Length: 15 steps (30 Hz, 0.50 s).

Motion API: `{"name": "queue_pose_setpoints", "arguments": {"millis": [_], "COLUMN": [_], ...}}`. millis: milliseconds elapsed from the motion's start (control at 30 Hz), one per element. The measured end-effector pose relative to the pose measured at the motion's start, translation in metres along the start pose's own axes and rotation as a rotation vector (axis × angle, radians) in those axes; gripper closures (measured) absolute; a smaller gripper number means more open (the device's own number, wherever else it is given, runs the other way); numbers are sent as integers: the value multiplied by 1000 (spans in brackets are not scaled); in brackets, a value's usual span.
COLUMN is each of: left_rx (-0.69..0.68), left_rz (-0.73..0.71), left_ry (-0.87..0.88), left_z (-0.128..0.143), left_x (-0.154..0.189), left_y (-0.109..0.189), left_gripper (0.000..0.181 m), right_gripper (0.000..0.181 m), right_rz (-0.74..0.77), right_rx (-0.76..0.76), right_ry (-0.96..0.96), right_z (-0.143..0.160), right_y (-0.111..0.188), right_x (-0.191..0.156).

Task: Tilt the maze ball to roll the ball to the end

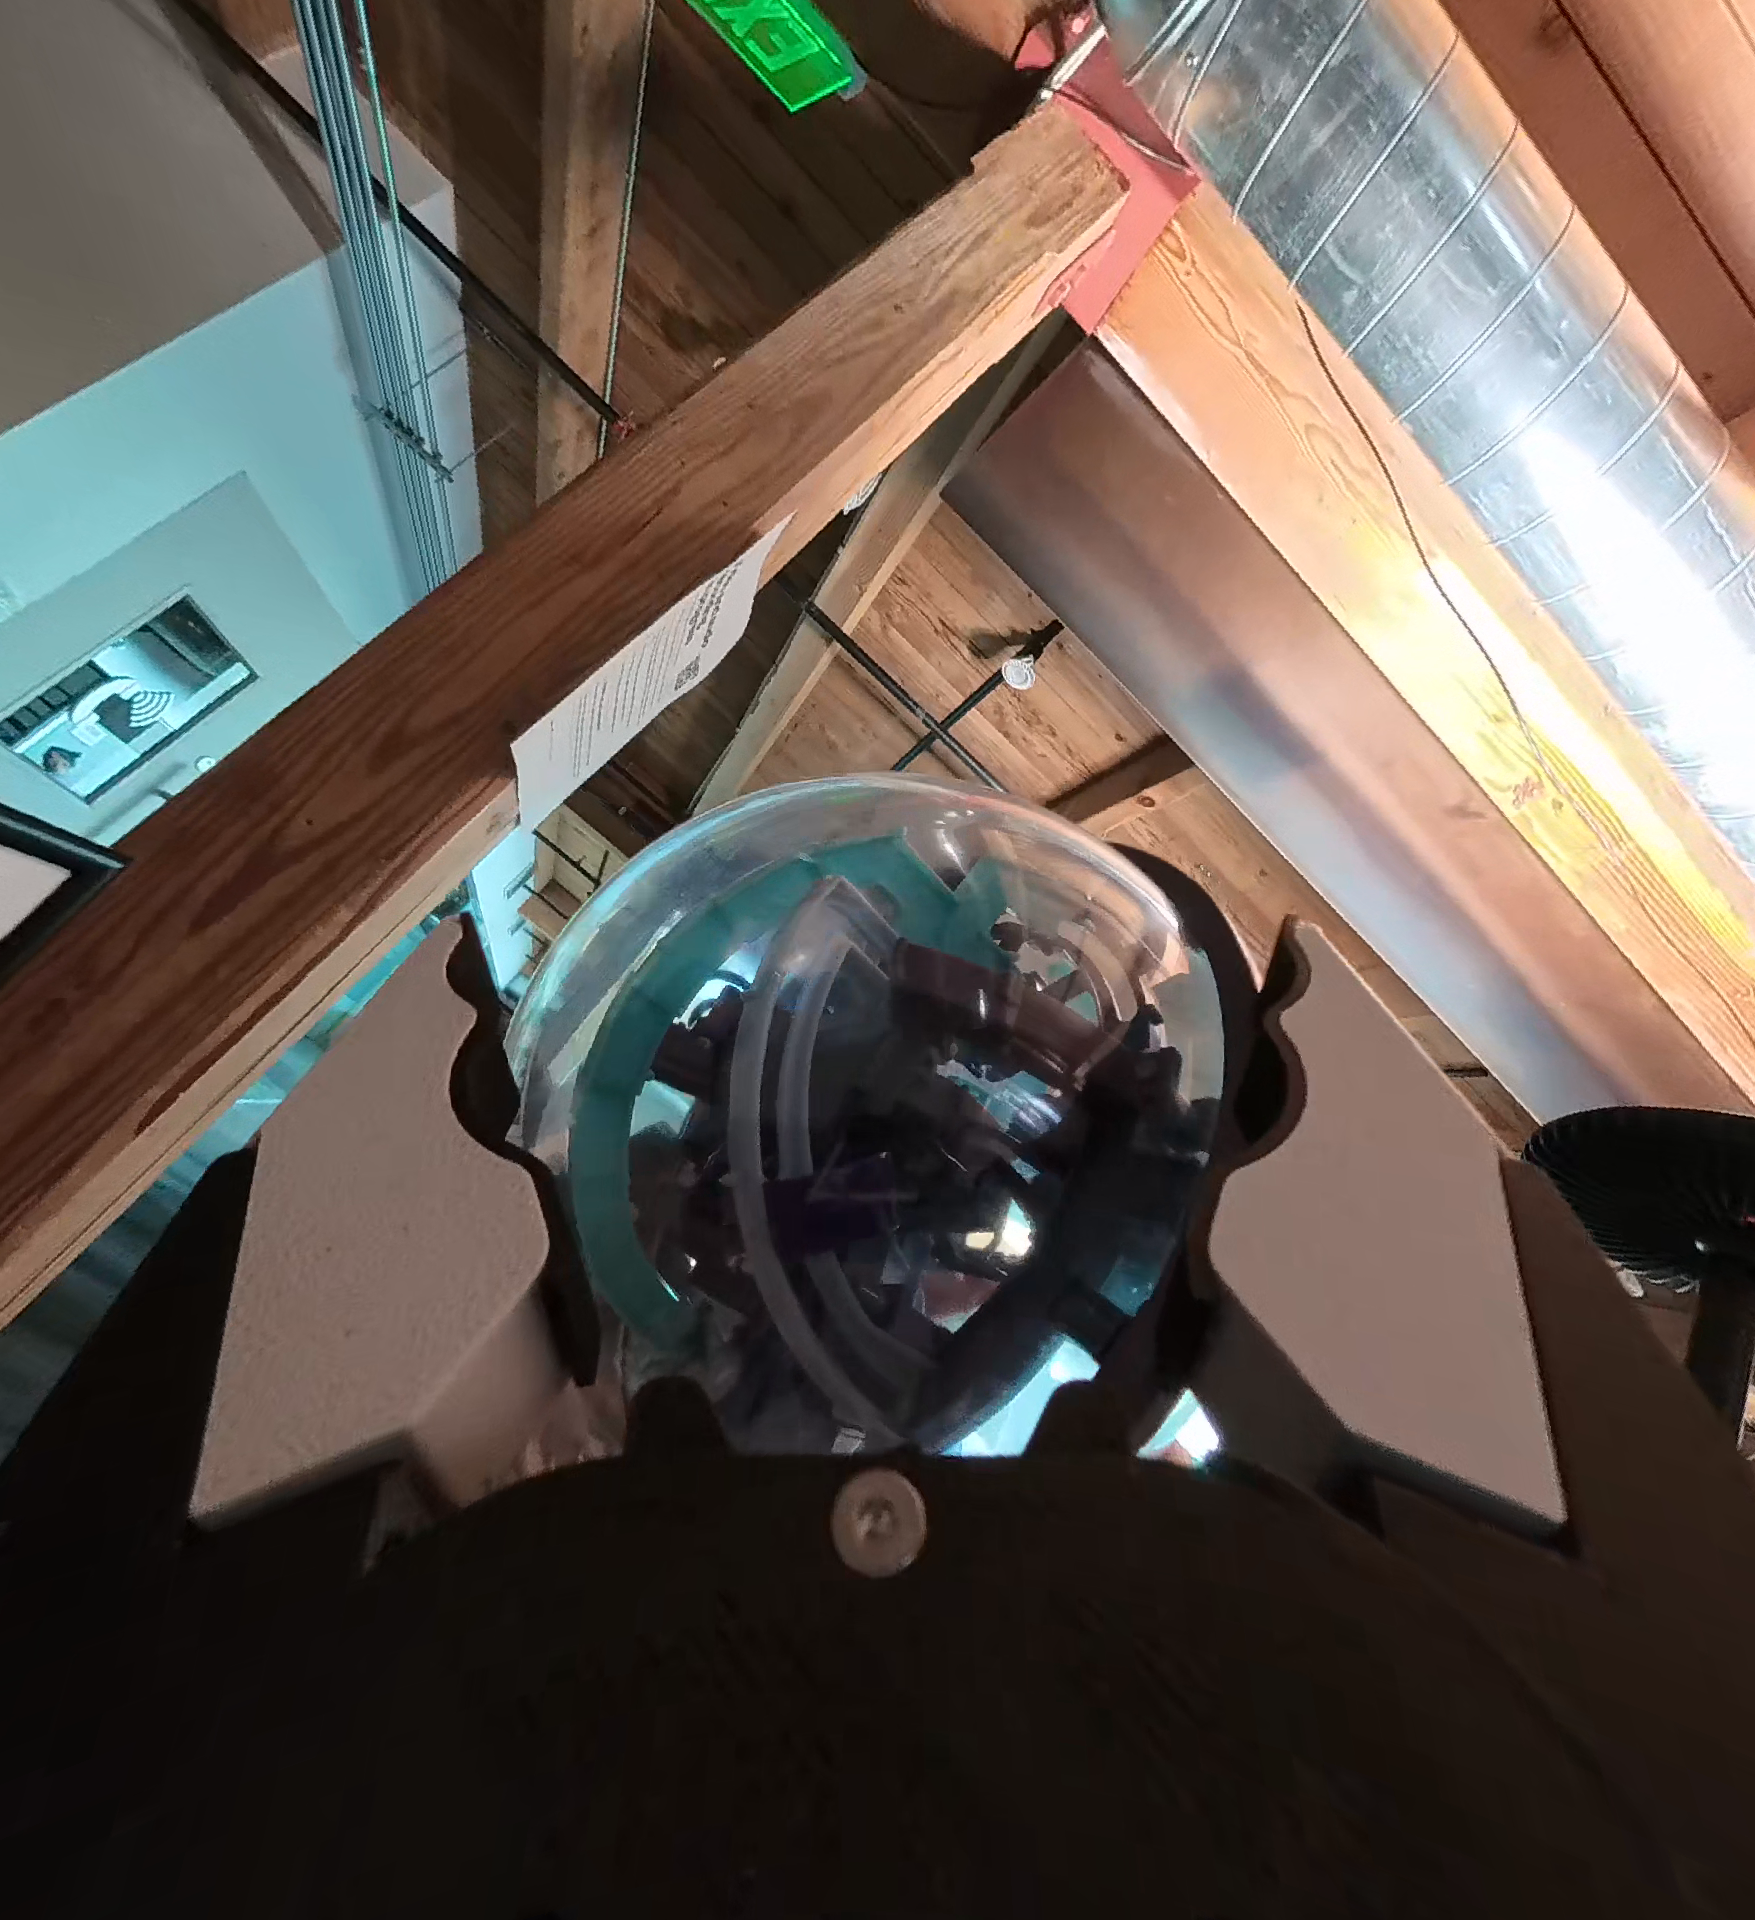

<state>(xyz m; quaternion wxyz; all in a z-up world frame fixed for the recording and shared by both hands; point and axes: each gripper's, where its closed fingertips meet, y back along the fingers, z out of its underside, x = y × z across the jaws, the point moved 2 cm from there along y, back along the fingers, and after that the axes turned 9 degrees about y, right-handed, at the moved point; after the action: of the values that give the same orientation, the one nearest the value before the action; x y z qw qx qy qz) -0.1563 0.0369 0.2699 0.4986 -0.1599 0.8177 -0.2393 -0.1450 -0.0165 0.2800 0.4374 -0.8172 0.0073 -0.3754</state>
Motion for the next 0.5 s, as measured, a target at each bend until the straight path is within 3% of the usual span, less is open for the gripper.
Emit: {"name": "queue_pose_setpoints", "arguments": {"millis": [367,500], "left_rx": [20,4], "left_rz": [-3,8], "left_ry": [-49,-131], "left_z": [-12,-19], "left_x": [-6,6], "left_y": [-6,-6], "left_gripper": [25,24], "right_gripper": [35,33], "right_rz": [-10,-55], "right_rx": [59,92], "right_ry": [24,74], "right_z": [-7,-13], "right_y": [-12,-10], "right_x": [2,-11]}}
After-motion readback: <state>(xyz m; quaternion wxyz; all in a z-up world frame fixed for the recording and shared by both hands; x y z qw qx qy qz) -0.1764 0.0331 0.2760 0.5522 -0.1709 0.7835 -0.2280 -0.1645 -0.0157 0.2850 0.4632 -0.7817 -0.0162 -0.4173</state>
